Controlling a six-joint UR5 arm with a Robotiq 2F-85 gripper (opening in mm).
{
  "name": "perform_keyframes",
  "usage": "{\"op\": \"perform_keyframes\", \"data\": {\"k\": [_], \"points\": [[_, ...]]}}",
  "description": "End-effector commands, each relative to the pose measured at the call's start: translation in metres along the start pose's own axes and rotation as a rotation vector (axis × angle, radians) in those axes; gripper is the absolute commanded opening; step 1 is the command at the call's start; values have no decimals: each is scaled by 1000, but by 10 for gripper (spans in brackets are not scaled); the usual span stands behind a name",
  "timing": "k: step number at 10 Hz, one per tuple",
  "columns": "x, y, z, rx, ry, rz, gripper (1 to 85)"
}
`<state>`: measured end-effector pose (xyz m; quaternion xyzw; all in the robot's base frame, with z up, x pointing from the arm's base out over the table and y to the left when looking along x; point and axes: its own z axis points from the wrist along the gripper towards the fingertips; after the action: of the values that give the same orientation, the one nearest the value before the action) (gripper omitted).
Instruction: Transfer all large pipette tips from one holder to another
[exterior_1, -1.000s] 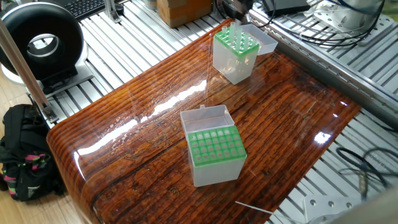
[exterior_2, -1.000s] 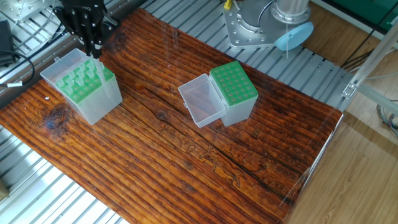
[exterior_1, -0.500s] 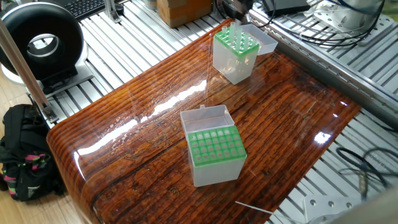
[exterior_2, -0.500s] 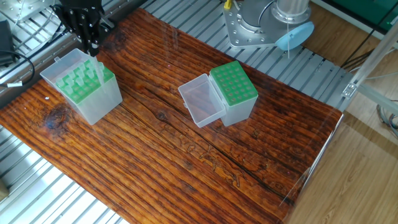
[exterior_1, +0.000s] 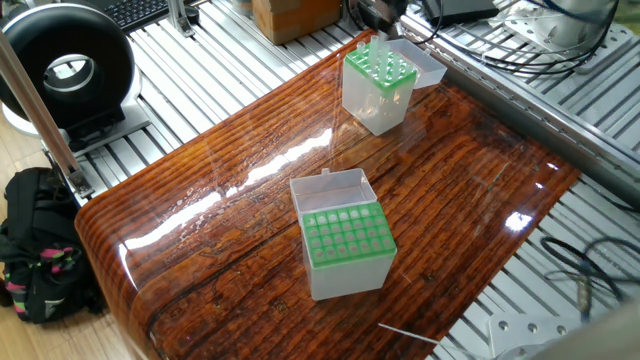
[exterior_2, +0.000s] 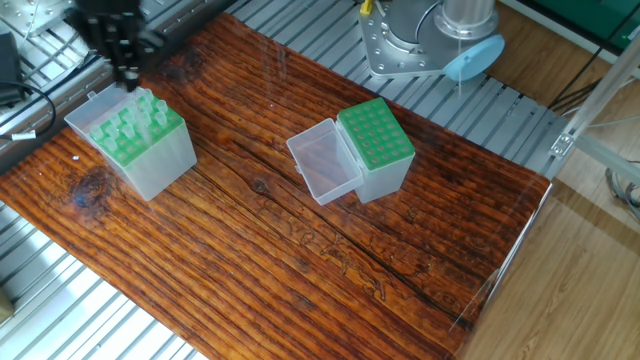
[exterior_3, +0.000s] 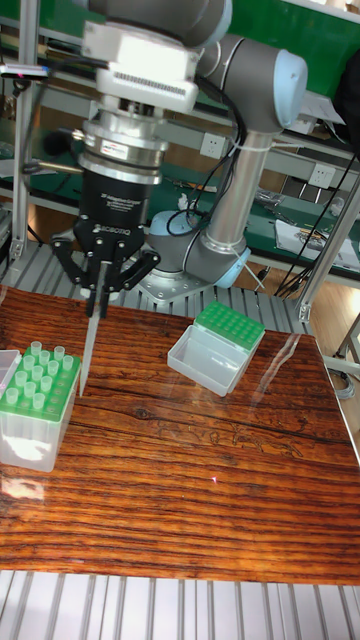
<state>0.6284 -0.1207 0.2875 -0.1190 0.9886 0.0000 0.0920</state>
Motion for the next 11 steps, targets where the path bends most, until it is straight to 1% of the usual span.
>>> {"op": "perform_keyframes", "data": {"k": [1,2,3,5,7,9,11], "points": [[-14,-5,-4,-33,-12,-1,57],[-7,-1,-4,-15,-14,3,53],[0,-1,-3,-8,-13,7,47],[11,-11,0,-9,-15,-13,50],[23,-17,-1,-4,8,-13,53],[24,-13,-2,-20,7,-6,53],[27,-17,2,-22,18,-14,53]]}}
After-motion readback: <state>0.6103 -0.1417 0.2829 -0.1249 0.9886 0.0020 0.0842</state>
